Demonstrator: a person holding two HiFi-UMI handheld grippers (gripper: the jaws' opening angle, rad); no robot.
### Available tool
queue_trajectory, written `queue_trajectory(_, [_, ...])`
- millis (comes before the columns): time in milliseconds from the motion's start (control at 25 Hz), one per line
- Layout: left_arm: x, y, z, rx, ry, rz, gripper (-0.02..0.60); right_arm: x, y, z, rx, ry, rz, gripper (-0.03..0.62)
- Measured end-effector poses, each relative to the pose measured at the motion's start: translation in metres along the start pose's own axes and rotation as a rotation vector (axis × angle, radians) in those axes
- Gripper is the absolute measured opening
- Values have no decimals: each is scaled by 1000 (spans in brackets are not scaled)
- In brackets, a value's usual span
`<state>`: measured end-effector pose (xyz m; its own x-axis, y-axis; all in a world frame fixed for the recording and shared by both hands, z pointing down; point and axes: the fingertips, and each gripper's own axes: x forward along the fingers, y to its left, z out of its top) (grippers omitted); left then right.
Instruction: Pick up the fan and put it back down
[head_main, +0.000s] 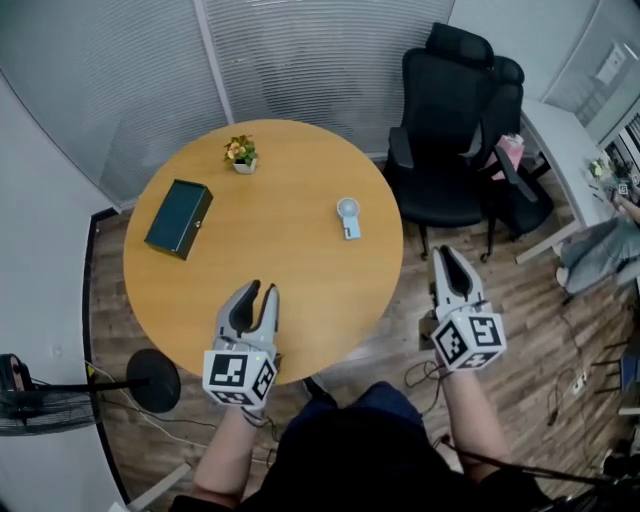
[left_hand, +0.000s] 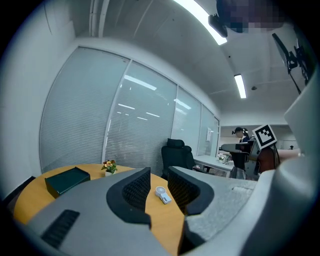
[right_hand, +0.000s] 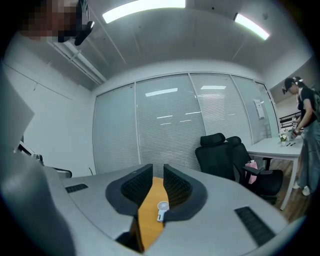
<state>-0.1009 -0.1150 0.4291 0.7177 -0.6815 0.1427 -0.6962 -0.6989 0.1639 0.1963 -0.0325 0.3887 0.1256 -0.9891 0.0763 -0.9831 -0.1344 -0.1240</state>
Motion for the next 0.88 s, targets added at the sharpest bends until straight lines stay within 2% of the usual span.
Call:
queue_trajectory(200, [21, 12, -12, -12, 35, -8, 106, 24, 5, -8, 0, 24, 5, 75])
queue_trajectory(440, [73, 10, -32, -56, 91, 1, 107, 61, -21, -21, 37, 28, 26, 77])
queue_trajectory(600, [116, -8, -40, -79, 134, 17, 117, 81, -55, -21, 78, 31, 47, 75])
queue_trajectory(720, [159, -21, -51, -68, 171, 18, 121, 100, -88, -15, 92, 26, 44, 69])
queue_trajectory(880, [217, -35, -83, -59, 256, 24, 132, 119, -138, -21, 115, 34, 22, 64])
